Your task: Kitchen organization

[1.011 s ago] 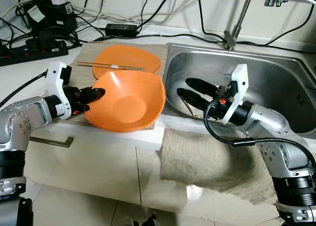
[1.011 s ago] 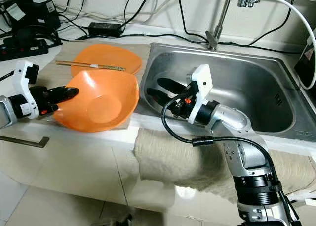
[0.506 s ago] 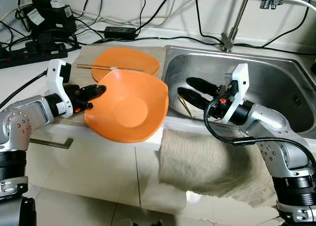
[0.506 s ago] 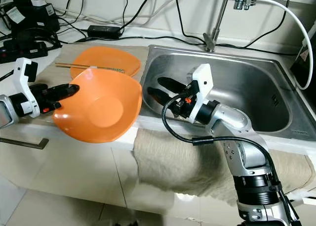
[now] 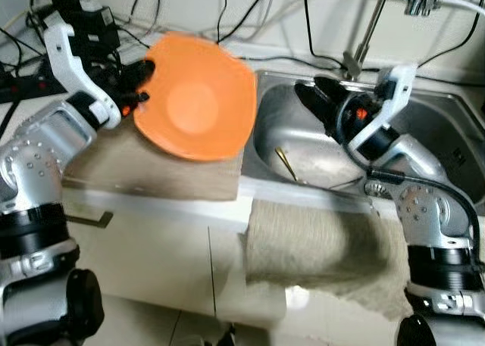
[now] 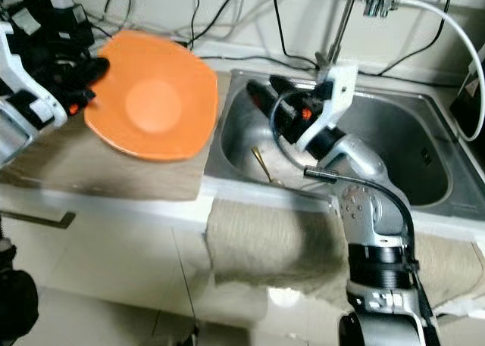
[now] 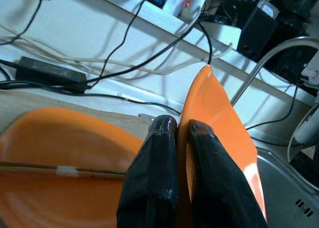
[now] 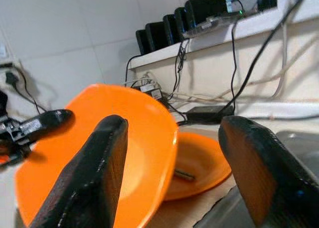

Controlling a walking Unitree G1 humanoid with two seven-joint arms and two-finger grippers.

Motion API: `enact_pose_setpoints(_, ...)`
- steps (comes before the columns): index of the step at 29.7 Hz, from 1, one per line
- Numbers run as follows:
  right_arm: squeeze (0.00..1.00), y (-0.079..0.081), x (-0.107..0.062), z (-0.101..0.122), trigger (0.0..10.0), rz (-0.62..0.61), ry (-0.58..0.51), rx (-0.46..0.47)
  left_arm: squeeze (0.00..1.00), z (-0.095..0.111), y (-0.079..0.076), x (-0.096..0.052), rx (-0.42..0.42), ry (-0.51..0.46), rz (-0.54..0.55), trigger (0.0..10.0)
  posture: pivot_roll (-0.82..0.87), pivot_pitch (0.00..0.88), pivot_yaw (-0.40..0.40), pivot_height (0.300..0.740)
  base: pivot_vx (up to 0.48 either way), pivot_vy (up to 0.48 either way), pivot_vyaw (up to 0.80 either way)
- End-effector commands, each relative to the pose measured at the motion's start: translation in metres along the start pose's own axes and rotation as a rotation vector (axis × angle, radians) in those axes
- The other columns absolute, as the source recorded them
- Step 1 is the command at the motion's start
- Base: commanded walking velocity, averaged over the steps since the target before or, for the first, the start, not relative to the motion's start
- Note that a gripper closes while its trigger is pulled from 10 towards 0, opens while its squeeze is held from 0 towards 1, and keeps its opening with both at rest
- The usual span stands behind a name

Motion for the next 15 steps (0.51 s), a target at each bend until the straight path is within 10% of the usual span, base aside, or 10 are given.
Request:
enact_pose_setpoints(1,1.00,0.004,0.002,0.001,10.0,0.011,0.000,0.021,0.00,0.015,-0.009,0.002,0.025,-0.052,-0.017,0.0,-0.01,0.000,-0.033,0.740,0.000,0.000,0.00)
enact_pose_setpoints(10,0.89,0.008,0.015,-0.039,10.0,-0.036,0.170,0.110,0.00,0.018,-0.033,0.012,-0.053,-0.113,-0.065,0.0,-0.01,0.000,-0.033,0.740,0.000,0.000,0.00)
enact_pose_setpoints(11,0.00,0.008,0.017,-0.040,10.0,-0.038,0.175,0.113,0.00,0.019,-0.034,0.012,-0.056,-0.120,-0.073,0.0,-0.01,0.000,-0.032,0.740,0.000,0.000,0.00)
enact_pose_setpoints(15,0.00,0.011,0.021,-0.042,10.0,-0.035,0.193,0.128,0.00,0.025,-0.042,0.010,-0.067,-0.153,-0.121,0.0,-0.01,0.000,-0.035,0.740,0.000,0.000,0.00)
Point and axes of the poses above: a point about 5 cm out from each wrist's last joint towards the gripper, its own x axis pointing out of the wrist towards the gripper, its own z axis along the axis of the wrist's last joint, y = z × x, the point moved 4 cm from there along x, pointing out of the wrist towards the gripper, and after that the axes turned 15 degrees about x, right-handed, at the moved point
